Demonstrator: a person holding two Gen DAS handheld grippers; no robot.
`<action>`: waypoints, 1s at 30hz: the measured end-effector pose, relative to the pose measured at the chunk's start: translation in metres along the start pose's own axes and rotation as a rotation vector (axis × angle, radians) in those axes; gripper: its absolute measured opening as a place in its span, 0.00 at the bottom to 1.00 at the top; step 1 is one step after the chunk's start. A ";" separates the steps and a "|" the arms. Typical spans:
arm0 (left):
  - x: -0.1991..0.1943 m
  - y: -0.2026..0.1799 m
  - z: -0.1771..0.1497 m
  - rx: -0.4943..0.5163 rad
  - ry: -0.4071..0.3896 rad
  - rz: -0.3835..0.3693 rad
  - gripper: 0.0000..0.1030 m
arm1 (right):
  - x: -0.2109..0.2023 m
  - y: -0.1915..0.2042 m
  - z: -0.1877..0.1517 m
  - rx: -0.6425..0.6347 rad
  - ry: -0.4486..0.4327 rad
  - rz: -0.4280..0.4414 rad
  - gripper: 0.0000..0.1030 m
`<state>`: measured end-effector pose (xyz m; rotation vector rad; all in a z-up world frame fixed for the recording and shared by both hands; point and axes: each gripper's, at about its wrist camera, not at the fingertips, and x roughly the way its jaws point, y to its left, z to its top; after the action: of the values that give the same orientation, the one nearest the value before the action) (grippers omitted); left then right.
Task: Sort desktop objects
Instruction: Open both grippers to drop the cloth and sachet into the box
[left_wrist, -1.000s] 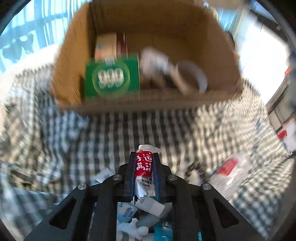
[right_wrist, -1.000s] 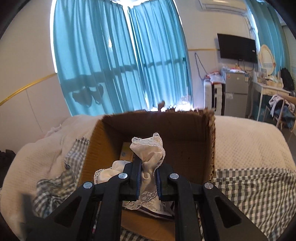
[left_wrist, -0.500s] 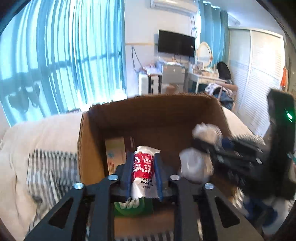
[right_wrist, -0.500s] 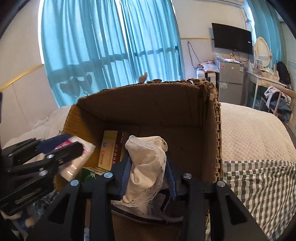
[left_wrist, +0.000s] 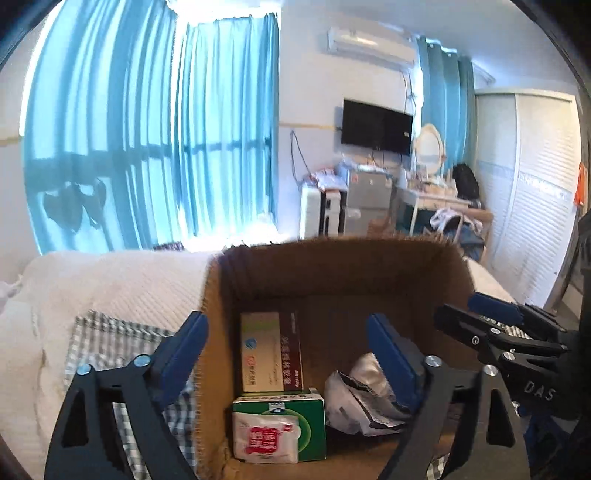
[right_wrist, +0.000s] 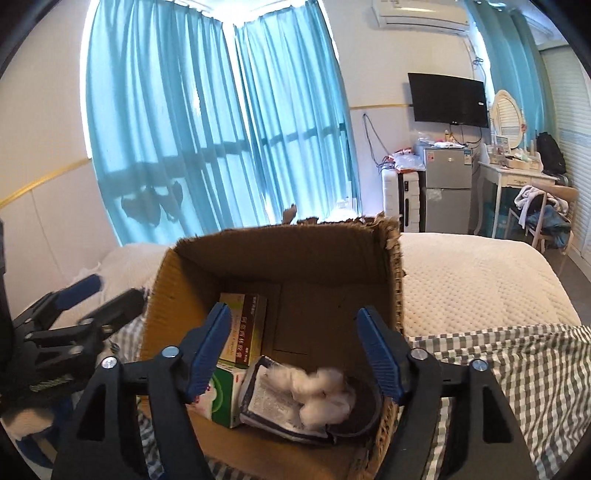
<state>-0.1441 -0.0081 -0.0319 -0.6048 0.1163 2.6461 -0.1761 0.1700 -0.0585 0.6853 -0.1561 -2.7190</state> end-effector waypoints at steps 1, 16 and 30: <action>-0.009 0.001 0.002 -0.002 -0.013 0.012 0.96 | -0.007 0.001 0.000 0.008 -0.008 0.001 0.77; -0.098 0.015 -0.023 -0.026 -0.056 0.088 1.00 | -0.109 0.016 -0.022 -0.033 -0.076 -0.041 1.00; -0.071 0.014 -0.109 -0.033 0.296 0.013 1.00 | -0.104 -0.038 -0.148 -0.003 0.237 -0.127 1.00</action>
<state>-0.0488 -0.0663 -0.0995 -1.0069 0.1640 2.5579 -0.0301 0.2376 -0.1492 1.0420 -0.0535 -2.7270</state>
